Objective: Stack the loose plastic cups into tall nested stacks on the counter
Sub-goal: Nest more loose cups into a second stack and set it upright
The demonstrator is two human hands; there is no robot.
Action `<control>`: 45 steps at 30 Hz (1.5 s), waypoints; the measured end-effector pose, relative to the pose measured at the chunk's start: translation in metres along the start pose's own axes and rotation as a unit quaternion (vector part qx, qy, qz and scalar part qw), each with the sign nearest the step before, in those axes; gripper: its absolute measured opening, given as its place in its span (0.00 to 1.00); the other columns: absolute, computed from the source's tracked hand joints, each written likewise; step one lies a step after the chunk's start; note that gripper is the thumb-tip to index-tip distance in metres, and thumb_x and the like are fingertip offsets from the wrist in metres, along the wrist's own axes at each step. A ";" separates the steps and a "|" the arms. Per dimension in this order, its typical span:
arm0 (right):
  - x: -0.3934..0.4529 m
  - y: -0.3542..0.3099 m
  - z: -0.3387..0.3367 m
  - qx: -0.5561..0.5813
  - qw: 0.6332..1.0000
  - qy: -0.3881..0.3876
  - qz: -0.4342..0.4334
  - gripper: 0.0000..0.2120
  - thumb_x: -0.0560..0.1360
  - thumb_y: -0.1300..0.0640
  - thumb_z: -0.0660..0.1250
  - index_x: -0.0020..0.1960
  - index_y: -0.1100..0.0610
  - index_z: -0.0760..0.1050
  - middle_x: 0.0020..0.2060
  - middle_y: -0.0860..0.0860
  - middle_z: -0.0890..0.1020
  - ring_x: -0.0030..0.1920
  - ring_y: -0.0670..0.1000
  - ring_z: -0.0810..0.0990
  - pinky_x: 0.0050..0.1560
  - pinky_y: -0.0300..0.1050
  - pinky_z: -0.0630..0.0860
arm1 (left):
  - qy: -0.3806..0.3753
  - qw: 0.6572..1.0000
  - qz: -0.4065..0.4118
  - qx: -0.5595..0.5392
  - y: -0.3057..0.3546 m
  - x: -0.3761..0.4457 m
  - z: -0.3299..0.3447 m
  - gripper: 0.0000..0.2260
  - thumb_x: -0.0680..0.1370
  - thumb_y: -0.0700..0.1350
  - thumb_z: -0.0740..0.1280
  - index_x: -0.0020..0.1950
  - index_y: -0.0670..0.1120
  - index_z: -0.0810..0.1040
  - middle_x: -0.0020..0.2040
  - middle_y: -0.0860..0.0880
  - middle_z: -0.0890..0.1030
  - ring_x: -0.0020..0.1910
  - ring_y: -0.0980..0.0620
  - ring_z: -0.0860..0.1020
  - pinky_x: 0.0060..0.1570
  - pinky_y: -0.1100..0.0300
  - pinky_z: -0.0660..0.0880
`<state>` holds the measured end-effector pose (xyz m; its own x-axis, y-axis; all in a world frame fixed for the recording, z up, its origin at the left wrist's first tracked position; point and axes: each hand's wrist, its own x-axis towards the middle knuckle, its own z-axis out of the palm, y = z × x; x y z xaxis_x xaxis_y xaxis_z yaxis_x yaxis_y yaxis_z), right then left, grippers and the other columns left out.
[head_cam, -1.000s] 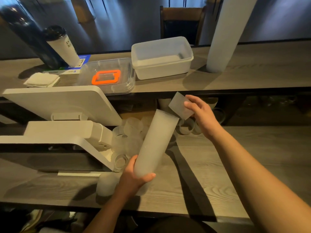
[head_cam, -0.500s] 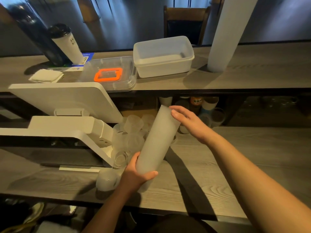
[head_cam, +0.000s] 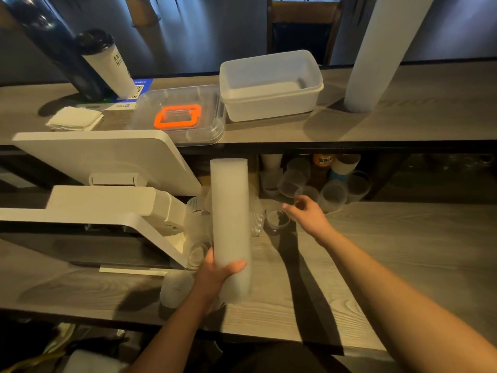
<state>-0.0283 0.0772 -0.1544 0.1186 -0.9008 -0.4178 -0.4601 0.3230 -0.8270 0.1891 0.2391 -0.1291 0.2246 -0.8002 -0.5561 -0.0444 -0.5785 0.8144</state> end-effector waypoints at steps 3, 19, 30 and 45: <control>0.013 0.021 0.012 -0.087 0.996 -0.003 0.005 0.40 0.74 0.51 0.75 0.79 0.58 0.60 0.74 0.56 0.69 0.73 0.57 0.70 0.68 0.51 0.72 | -0.003 1.000 -0.012 -0.009 0.002 0.005 -0.003 0.46 0.53 0.60 0.78 0.69 0.49 0.69 0.60 0.46 0.79 0.58 0.45 0.79 0.57 0.41 0.79; 0.058 0.035 0.039 -0.266 0.963 -0.054 -0.006 0.45 0.69 0.53 0.80 0.79 0.48 0.58 0.77 0.54 0.61 0.77 0.60 0.59 0.74 0.57 0.63 | -0.013 0.998 -0.056 -0.007 0.001 0.022 -0.015 0.46 0.53 0.61 0.79 0.68 0.54 0.65 0.61 0.50 0.77 0.60 0.47 0.78 0.59 0.41 0.78; 0.026 0.040 0.033 -0.060 0.998 0.030 -0.003 0.35 0.73 0.56 0.76 0.75 0.55 0.64 0.70 0.54 0.73 0.69 0.55 0.74 0.64 0.49 0.76 | -0.003 1.000 -0.021 0.004 0.006 0.015 -0.013 0.48 0.53 0.61 0.78 0.69 0.54 0.66 0.61 0.51 0.77 0.59 0.49 0.77 0.57 0.45 0.79; -0.034 -0.017 -0.052 0.264 0.962 0.004 -0.062 0.35 0.64 0.36 0.72 0.69 0.46 0.72 0.65 0.50 0.76 0.66 0.54 0.74 0.71 0.60 0.69 | -0.021 0.993 0.021 0.115 0.005 0.009 0.007 0.47 0.52 0.60 0.79 0.68 0.56 0.67 0.61 0.51 0.76 0.56 0.51 0.77 0.50 0.54 0.79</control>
<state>-0.0698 0.0875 -0.1065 0.1362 -0.9436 -0.3016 0.0696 0.3128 -0.9473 0.1839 0.2283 -0.1312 0.1765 -0.8275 -0.5330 -0.2752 -0.5614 0.7805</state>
